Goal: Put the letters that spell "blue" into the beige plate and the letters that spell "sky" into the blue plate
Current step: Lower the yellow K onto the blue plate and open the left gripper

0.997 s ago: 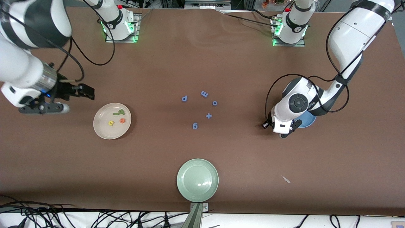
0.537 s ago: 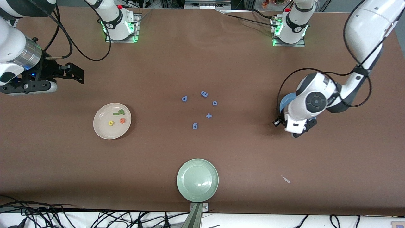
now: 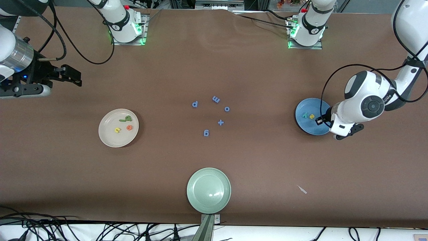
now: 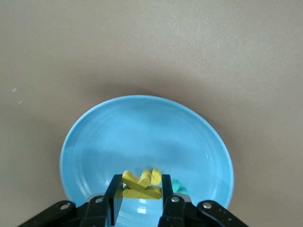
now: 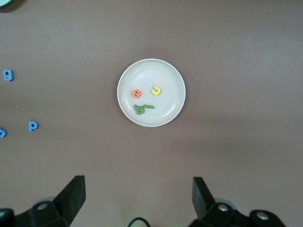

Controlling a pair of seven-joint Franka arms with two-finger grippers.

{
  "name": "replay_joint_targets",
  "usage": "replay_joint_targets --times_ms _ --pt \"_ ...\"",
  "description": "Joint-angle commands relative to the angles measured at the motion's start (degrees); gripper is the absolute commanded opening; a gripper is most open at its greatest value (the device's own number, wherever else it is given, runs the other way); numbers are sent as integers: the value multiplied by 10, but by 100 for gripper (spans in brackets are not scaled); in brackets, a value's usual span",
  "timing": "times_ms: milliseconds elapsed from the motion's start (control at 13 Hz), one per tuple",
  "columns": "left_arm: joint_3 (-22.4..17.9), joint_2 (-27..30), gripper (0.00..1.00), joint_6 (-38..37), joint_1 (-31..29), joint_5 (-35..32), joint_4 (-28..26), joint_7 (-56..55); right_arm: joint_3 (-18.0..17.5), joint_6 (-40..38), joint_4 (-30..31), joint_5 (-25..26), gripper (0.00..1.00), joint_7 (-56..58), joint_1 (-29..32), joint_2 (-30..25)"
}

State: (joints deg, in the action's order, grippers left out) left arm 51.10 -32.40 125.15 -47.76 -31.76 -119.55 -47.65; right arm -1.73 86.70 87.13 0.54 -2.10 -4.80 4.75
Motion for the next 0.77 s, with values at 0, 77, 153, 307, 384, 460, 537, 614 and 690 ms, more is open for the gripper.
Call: replay_joint_targets --times_ms 0,77,153,307,384,460,537,614,690 --pt "14 40 29 71 -54 -32 -82 2 -9 -15 -17 8 100 2 8 -8" --pt "15 42 32 70 -55 -32 -83 10 -9 -15 -17 6 100 4 8 -8" --pt "15 41 44 71 -56 -32 -82 10 -7 -17 -18 6 100 4 8 -10" --pt "15 42 69 70 -59 -32 -77 11 -6 -30 -18 5 100 4 8 -8" --pt "16 42 77 70 -58 -31 -75 5 -6 -30 -18 5 100 5 9 -8" --pt "27 44 80 63 -58 -30 -65 -3 -6 -30 -18 2 100 11 9 -8" --pt "45 44 81 41 -59 -27 -47 -16 -5 -30 -18 0 100 13 9 -8" --pt "54 44 81 25 -59 -22 -21 -17 -5 -30 -18 -1 100 11 9 -8" --pt "54 39 82 26 -54 -14 0 -18 -5 -30 -18 0 100 11 9 -8"
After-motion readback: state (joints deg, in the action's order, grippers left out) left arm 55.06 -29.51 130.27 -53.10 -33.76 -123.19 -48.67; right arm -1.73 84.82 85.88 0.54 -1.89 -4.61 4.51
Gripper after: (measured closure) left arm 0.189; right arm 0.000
